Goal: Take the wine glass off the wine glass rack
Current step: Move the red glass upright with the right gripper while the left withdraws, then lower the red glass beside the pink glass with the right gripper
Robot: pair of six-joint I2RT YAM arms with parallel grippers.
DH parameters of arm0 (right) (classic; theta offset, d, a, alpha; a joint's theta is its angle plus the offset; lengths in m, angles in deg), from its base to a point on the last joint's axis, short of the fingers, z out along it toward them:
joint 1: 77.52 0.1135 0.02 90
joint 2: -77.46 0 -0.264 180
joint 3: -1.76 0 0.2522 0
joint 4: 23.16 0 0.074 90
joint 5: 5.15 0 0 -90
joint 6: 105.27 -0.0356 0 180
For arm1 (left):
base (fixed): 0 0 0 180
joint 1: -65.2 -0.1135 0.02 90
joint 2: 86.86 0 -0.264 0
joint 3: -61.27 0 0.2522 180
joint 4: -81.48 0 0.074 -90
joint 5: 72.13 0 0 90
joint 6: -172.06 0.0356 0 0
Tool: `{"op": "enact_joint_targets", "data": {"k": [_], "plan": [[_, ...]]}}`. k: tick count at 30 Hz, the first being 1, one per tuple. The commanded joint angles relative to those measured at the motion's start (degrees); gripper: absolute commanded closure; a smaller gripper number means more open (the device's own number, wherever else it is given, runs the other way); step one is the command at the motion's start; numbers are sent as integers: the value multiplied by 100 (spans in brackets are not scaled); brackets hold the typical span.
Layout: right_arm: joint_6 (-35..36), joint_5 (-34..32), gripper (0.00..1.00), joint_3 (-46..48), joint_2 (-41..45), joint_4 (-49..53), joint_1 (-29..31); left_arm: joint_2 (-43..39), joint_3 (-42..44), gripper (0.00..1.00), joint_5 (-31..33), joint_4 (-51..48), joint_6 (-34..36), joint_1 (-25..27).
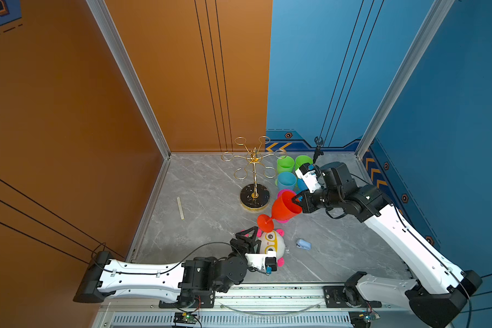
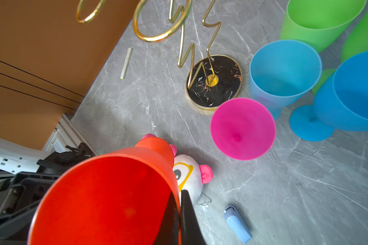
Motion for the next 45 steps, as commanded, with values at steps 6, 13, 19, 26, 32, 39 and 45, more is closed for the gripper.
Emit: {"op": "enact_joint_targets", "data": {"k": [6,13,19,26,32,39,45], "plan": [[566,-863,100,-435,218,1257,10,-668,-410,30,404,-786,-2749,-569],[630,-1708,100,-461,155,1736,-264,-634,-618,29,-267,-1649,-4094,-1834],[539,-1894,100,-344,52,1727,-605,-612,-655,25,-676,-1888,-4543,-2663],[417,-2435,100,-4,-177,1301,-904,-532,-628,20,-1005,-2180,-4940,-3467],[330,-2441,100,303,-423,563,-1083,-618,-483,15,-1593,-2246,-5246,-4199],[331,-2690,100,426,-760,45,-1232,-779,-320,15,-2178,-2370,-5453,-4869],[284,-2821,100,491,-1031,-286,-1243,-793,-268,7,-2280,-2370,-5506,-5011]]}}
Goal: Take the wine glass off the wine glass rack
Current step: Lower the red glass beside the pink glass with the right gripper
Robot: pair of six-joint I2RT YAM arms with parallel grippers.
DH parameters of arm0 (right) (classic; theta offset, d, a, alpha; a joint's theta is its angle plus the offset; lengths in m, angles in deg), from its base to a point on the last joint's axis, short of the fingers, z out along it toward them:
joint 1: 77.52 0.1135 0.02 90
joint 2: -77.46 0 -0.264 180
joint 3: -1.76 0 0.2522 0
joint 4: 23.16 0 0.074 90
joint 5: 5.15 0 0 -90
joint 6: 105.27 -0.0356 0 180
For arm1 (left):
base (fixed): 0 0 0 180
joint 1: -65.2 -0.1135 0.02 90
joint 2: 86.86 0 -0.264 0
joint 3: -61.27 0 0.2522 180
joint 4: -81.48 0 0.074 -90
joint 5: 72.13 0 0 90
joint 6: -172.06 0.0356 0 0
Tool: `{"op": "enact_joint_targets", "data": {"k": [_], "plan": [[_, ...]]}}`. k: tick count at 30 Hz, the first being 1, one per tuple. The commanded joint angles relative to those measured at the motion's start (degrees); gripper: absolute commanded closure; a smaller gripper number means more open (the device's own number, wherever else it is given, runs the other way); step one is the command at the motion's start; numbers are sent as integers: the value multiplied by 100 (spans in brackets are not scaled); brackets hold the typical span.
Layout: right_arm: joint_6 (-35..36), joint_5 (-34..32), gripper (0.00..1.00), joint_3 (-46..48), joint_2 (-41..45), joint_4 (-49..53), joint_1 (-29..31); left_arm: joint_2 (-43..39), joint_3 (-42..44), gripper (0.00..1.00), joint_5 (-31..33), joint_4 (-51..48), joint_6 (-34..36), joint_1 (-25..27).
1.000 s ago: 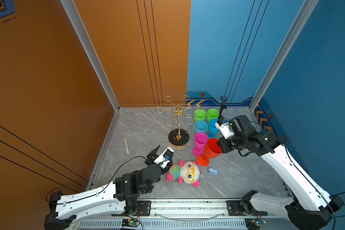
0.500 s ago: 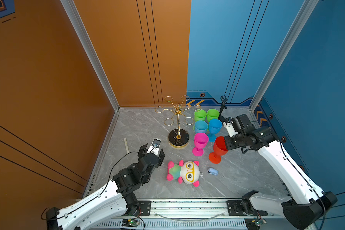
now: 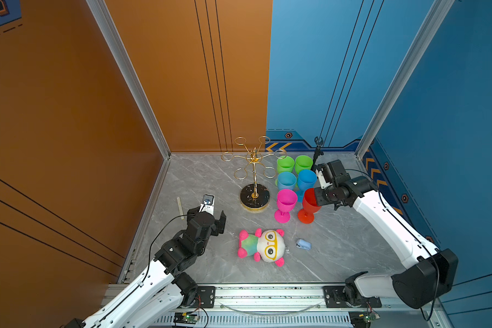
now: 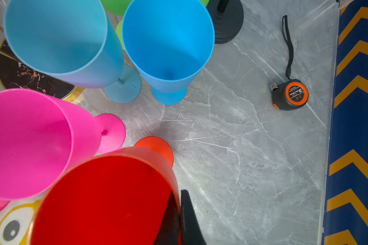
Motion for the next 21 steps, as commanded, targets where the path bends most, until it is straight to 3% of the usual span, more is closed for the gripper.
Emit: {"op": "enact_joint_targets", "data": {"k": [1,21], "plan": [[-148,-169,100,71,-123,-381,-43,-1,64,7,-189,-97,-90,-65],[-172,-119,96,18,-740,-605,-103,-41,131,0,-172,-101,-47,-82]]}}
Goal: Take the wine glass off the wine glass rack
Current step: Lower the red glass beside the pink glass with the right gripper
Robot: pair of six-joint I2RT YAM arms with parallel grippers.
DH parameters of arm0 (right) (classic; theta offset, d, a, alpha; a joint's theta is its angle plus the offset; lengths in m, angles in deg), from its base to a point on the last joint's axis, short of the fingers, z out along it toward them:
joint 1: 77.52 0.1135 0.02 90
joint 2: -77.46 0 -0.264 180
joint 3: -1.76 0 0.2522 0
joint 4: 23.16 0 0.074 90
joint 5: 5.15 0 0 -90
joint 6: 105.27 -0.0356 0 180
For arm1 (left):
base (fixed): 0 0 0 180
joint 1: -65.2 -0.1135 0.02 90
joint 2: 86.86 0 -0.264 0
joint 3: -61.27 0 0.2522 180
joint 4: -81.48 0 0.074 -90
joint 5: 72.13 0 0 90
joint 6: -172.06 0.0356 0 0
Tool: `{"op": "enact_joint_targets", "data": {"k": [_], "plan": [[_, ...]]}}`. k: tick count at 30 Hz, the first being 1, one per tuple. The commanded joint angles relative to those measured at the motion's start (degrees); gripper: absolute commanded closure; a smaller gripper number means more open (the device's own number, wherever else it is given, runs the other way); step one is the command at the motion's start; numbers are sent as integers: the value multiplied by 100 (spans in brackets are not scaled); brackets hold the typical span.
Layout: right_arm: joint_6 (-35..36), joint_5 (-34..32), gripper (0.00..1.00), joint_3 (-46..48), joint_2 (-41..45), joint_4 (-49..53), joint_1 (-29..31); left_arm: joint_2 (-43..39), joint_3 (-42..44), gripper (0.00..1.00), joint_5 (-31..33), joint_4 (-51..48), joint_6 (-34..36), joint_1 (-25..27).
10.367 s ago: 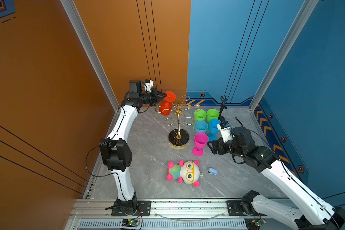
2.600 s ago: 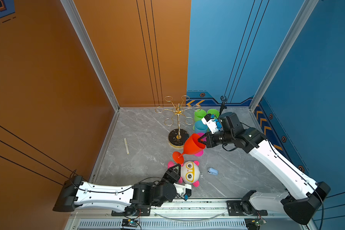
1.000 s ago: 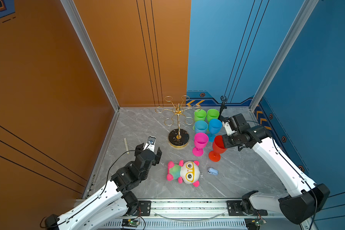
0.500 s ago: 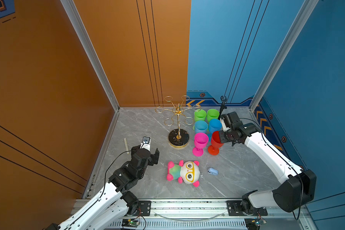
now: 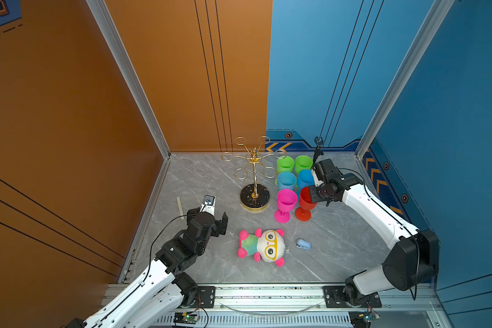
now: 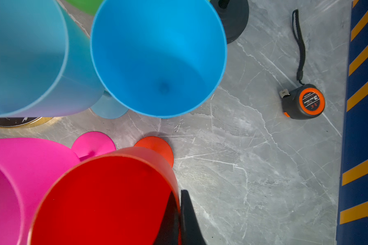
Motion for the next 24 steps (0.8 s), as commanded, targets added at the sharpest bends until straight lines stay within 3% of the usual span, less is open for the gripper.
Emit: {"op": "enact_joint_targets", "data": {"k": [1,19,24], "plan": [[-84,-52,95,-15,-51,-94,-30,-47,88,0,-28,-105,-15,-61],[-124,211,80,12,-41,-33,-25,-14,103,1,-53,-102,3,-55],[-118,210,70,-67,59,105,-22,8,121,2,-41,-99,9,-63]]}}
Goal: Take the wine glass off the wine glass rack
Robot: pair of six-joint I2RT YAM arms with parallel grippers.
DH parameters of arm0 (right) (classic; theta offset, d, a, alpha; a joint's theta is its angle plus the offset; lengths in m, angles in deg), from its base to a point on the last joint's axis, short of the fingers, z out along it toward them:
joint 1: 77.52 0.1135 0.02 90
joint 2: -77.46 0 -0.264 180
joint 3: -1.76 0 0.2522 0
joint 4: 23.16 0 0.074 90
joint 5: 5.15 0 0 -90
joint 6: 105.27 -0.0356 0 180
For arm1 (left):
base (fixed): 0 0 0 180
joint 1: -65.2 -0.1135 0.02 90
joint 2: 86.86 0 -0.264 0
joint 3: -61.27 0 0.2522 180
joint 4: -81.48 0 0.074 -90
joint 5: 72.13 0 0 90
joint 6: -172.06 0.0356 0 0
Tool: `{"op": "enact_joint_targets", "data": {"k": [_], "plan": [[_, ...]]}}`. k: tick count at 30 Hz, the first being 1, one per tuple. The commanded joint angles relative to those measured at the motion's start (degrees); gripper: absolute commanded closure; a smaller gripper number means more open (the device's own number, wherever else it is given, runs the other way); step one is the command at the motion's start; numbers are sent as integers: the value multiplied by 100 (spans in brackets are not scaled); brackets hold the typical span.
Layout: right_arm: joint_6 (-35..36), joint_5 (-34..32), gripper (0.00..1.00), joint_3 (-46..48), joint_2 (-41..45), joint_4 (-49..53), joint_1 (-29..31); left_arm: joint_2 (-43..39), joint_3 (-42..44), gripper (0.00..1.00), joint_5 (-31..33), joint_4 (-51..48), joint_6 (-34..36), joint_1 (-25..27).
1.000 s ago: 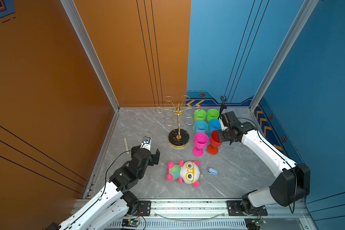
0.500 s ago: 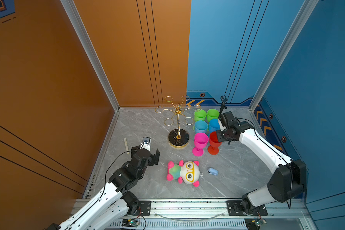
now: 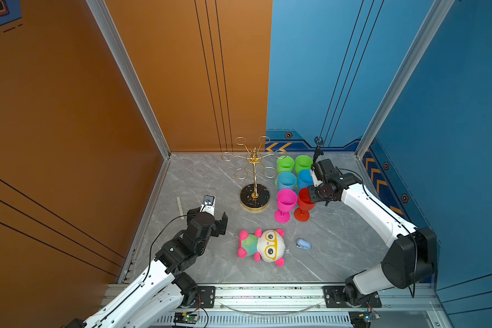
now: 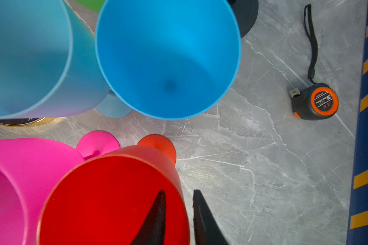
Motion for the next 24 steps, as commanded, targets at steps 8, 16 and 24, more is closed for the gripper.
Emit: {"op": "enact_joint_targets", "data": {"k": [8,16,24], "plan": [[-6,82,36,-353,554,320,-179,152,62,2,-182,106,103,-387],[125,229,12,-143,1049,-161,-653,453,115,2,-830,771,242,-1342],[-155,263,0,979,1743,-1672,-1477,1167,244,2,-1348,1832,257,-2531]]}}
